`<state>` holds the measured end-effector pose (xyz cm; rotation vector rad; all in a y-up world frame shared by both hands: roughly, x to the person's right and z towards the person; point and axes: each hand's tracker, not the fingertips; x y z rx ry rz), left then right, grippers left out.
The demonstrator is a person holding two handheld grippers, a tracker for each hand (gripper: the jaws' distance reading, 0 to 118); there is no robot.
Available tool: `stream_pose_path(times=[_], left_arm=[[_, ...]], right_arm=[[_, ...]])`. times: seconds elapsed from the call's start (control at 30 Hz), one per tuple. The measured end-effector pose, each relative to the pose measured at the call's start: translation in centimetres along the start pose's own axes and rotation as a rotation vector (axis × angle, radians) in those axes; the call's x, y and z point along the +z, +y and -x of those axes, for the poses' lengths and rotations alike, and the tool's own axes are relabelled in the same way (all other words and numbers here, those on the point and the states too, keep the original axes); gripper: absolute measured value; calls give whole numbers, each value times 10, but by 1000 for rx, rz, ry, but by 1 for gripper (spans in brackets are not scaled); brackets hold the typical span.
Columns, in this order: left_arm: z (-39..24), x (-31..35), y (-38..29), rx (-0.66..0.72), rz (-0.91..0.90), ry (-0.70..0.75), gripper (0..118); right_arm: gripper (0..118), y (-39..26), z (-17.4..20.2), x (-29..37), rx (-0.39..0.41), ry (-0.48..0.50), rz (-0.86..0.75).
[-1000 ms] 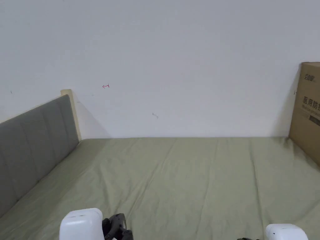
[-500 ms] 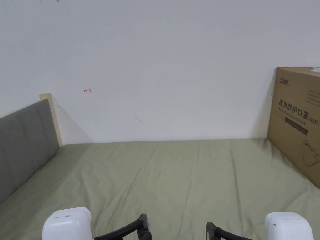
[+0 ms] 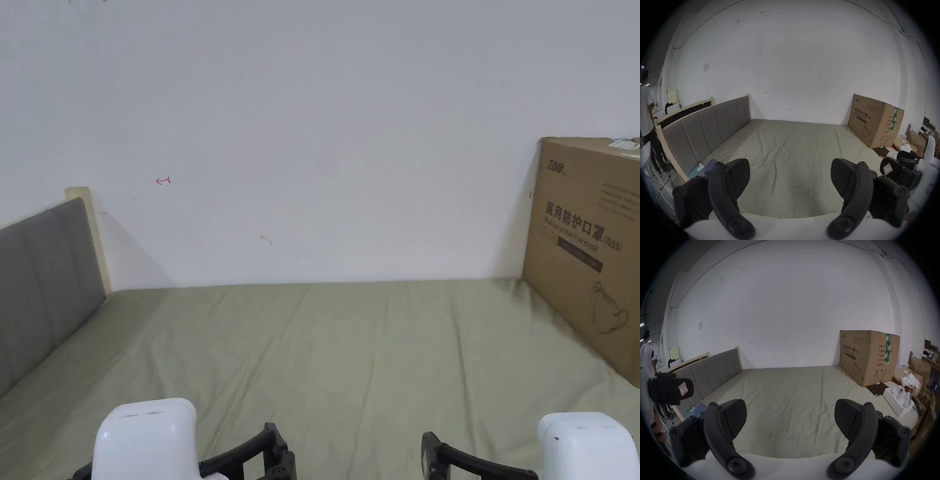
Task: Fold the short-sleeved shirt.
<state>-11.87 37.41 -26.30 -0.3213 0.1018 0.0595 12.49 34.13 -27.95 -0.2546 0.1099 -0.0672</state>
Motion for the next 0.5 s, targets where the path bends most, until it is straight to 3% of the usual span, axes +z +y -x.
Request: stream_pose_path(times=[0.5], left_arm=[[2,-2,-3,8,-11,-2,106]], right_arm=[[111,-2,6,-5,12,4,10]])
